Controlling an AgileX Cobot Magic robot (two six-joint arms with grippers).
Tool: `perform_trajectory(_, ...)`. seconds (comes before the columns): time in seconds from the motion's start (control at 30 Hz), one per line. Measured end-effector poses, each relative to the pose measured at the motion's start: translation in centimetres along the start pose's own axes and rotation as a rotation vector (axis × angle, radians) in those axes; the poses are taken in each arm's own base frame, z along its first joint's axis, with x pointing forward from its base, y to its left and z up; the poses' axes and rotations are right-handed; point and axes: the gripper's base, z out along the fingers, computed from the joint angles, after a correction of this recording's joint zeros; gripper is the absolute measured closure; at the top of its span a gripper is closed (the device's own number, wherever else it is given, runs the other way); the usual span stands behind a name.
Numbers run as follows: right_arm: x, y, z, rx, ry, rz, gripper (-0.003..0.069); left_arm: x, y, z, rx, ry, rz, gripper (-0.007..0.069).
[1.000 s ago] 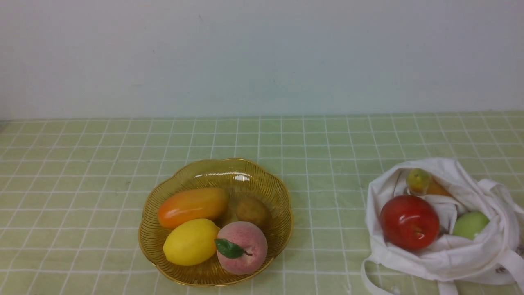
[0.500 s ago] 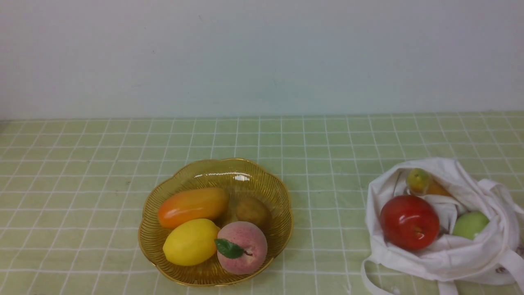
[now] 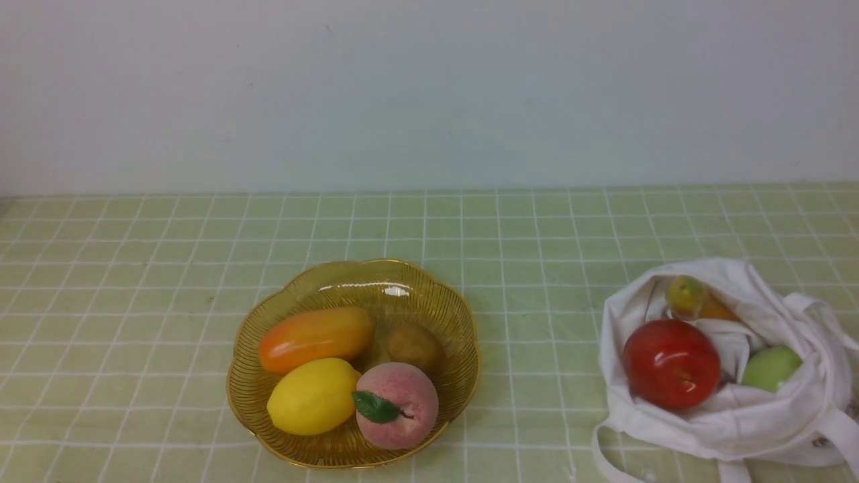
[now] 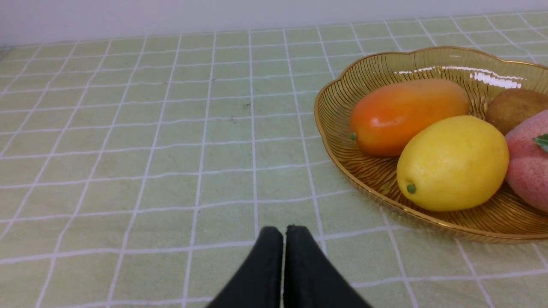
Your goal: Take the fruit out of the bag on the green coffee tablecloth and place them on the plate.
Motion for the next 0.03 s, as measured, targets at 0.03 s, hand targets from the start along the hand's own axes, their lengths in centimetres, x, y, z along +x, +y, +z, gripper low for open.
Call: perform_trajectory(0.03, 0.0, 0.0, 0.0, 0.0, 0.0, 0.0, 0.0673, 0.0, 0.0, 0.0, 0.0, 0.0, 0.0, 0.0632)
